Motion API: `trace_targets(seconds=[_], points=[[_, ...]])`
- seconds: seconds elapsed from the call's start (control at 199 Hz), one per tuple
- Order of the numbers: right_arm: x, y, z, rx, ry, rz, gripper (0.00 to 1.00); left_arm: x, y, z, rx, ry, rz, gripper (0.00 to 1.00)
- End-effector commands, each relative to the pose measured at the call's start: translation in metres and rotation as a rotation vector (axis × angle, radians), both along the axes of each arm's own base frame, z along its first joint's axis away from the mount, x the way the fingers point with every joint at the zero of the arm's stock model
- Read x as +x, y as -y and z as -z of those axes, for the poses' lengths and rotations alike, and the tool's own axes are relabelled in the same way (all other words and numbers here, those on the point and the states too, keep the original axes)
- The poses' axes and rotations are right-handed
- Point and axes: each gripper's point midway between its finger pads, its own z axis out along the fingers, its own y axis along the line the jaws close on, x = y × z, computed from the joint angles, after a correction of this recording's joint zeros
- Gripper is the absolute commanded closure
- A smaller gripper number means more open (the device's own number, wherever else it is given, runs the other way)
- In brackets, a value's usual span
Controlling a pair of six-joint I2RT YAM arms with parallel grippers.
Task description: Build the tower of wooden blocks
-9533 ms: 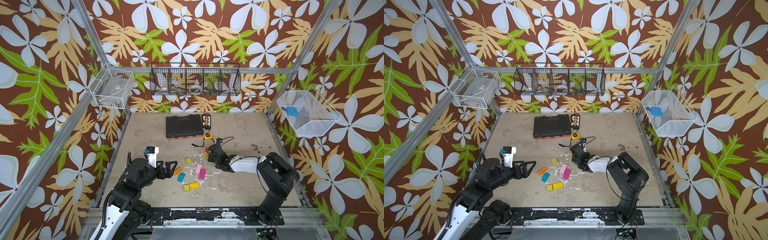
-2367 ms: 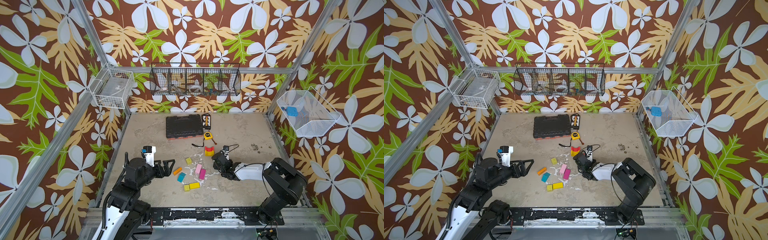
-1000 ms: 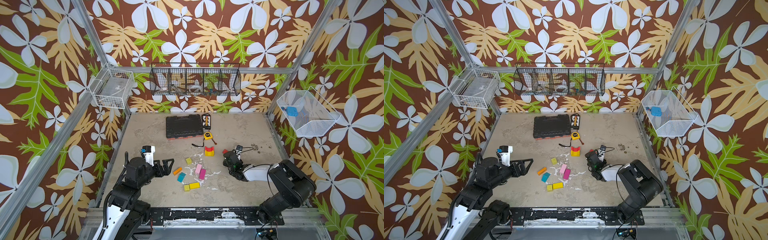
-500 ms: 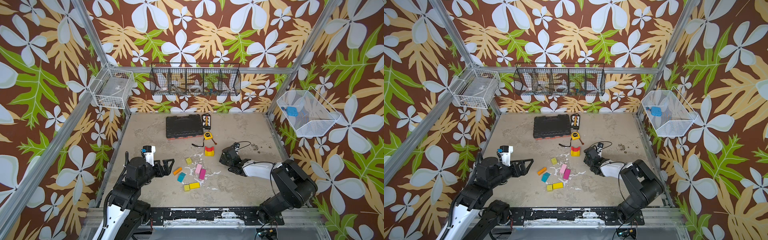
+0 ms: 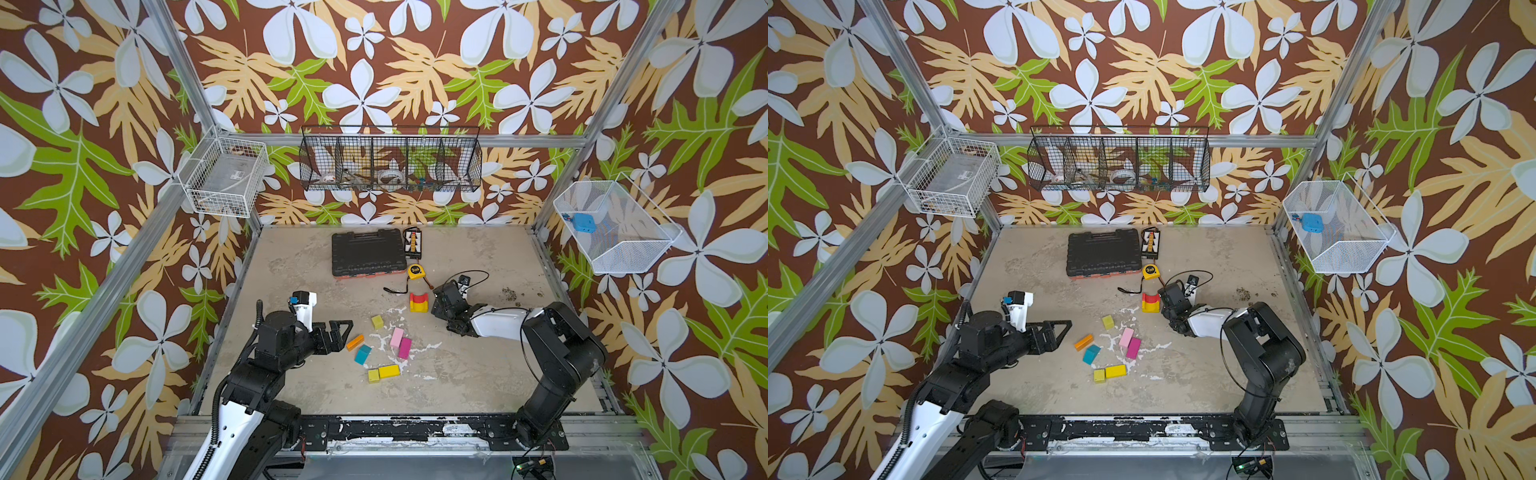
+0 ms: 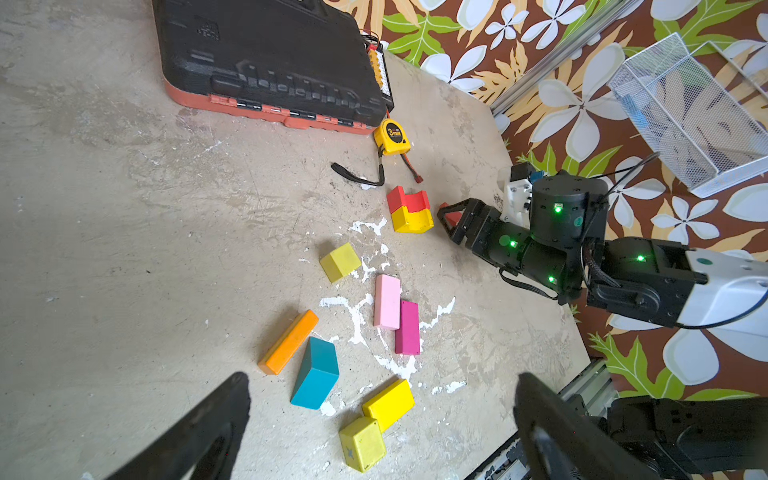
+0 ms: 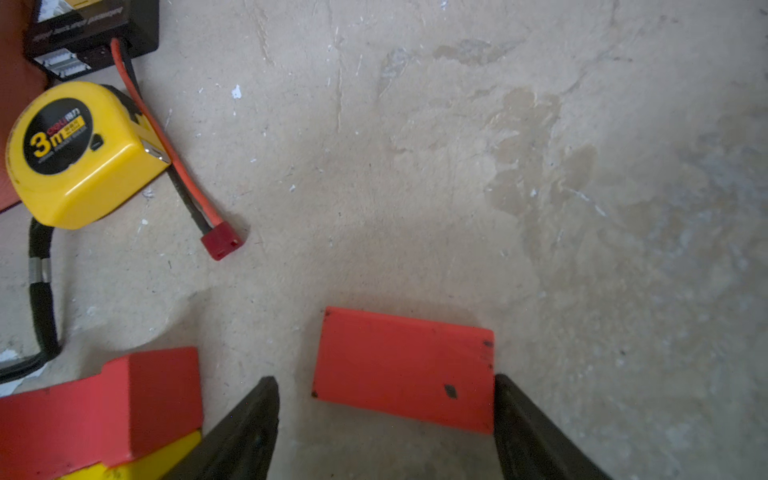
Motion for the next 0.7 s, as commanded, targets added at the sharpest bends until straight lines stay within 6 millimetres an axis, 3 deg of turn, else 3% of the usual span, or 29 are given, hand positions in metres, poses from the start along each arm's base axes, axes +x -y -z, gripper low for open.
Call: trace_targets(seconds=[0.0, 0.468, 0.699], points=[[-0.009, 0.006, 0.011, -0.053, -0.069, -0.003, 0.2, 0.003, 0.0, -0.004, 0.004, 0.027, 0.0, 0.0], [0.0, 0.009, 0.015, -0.129, -0.099, -0.005, 0.36, 0.003, 0.0, -0.004, 0.002, 0.03, -0.002, 0.0], [-0.001, 0.008, 0.004, -0.115, -0.078, -0.017, 0.43, 0.003, -0.001, -0.004, 0.003, 0.031, -0.004, 0.0]])
